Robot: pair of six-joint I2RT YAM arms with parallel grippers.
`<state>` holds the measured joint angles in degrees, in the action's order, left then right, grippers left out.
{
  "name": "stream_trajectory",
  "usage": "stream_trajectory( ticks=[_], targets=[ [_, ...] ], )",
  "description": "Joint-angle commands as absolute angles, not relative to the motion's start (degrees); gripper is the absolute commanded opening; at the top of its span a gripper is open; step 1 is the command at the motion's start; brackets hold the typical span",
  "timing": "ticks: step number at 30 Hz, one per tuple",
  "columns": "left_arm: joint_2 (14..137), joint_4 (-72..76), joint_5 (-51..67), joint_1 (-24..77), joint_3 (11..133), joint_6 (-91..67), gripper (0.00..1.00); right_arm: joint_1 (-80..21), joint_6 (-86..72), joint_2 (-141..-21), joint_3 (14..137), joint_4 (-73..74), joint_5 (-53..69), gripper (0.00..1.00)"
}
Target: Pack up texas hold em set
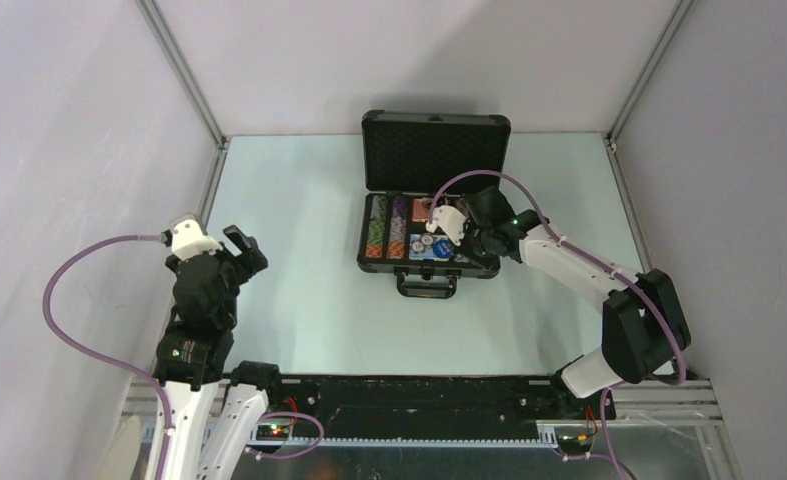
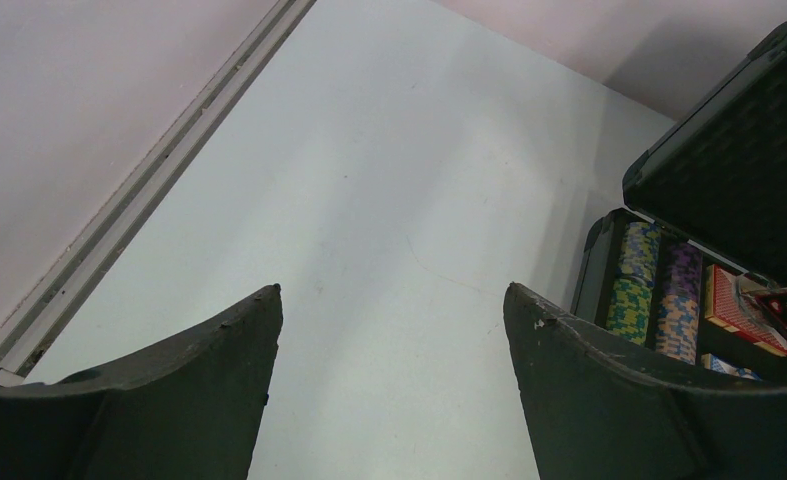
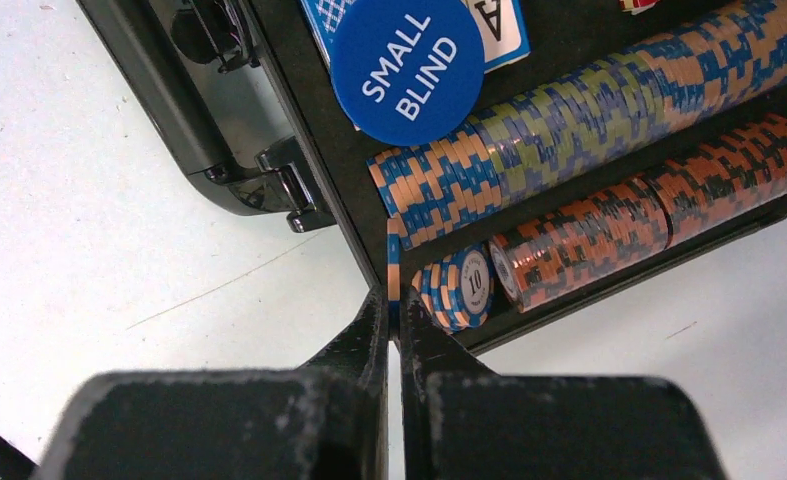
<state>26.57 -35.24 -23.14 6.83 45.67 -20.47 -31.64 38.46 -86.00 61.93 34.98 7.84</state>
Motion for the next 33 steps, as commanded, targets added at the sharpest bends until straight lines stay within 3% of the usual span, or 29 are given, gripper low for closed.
stream_trajectory(
  ticks=[1,11,33],
  targets=[
    [26.41,-33.83,-22.67,6.52,45.09,-19.51,0.86,-31.26,40.07,-84.15,63.56,34.21,4.45,0.00],
    [26.45,-33.82,-22.34,6.51,45.00,-19.51,0.86,-29.55,41.33,-83.50,64.52,42.67,4.36,0.00],
    [26.37,-33.84,-22.28,6.51,44.88,-19.51,0.86,-29.86,43.54,-87.52,64.51,38.34,-6.67,0.00]
  ],
)
